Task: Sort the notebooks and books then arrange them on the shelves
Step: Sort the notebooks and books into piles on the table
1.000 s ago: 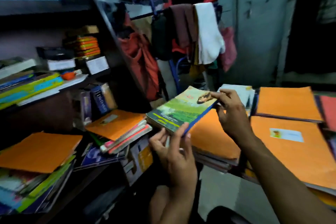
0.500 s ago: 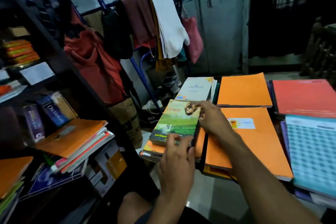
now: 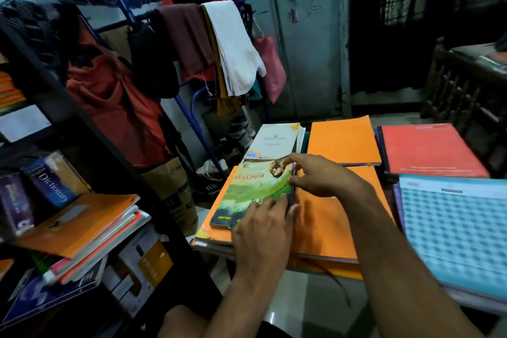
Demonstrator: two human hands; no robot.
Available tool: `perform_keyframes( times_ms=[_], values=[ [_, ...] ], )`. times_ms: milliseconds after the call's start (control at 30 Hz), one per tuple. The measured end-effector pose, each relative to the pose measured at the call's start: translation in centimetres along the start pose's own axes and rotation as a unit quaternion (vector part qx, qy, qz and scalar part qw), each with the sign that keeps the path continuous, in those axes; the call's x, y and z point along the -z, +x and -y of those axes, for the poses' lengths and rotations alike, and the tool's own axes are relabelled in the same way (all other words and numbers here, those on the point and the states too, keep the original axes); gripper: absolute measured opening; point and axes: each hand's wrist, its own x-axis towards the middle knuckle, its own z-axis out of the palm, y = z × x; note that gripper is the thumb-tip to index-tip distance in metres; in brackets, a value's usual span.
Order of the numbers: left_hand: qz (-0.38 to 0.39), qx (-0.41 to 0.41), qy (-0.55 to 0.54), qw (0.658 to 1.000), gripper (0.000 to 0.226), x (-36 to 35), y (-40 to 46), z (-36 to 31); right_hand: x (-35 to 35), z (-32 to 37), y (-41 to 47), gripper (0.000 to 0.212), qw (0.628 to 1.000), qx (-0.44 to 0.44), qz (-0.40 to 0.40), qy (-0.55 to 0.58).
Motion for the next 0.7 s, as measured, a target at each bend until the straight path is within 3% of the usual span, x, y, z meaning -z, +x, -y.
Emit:
perform_keyframes(
  times_ms=[133, 233, 333, 467, 633, 700],
  values=[
    [0.027, -0.093, -0.033, 0.995, 0.038, -1.5, 0.3, -4.3, 2.1, -1.5, -1.0, 0.040, 0.998, -0.026, 0.006, -0.053],
    [0.070, -0.159, -0.111, 0.979, 0.031, -3.2, -0.1, -6.3, 1.8, -2.3, -1.8, 0.052, 0.990, -0.048, 0.091, -0.099],
    [0.079, -0.123, -0.144, 0.979, 0.035, -3.5, -0.5, -5.4, 1.1, -3.3, -1.5, 0.053, 0.981, -0.068, 0.145, -0.108],
    [0.106, -0.034, -0.109, 0.988, 0.040, -3.4, -1.1, -2.3, 1.3, -3.6, -1.2, 0.048, 0.984, -0.081, 0.133, -0.081],
    [0.093, -0.116, -0.158, 0.976, 0.030, -3.7, -1.7, -1.4, 1.1, -3.2, -1.2, 0.018, 0.981, -0.109, 0.092, -0.130],
    [0.095, -0.125, -0.162, 0.974, 0.031, -3.6, -1.6, -1.6, 0.8, -1.9, -1.4, 0.016, 0.982, -0.106, 0.076, -0.137]
  ],
)
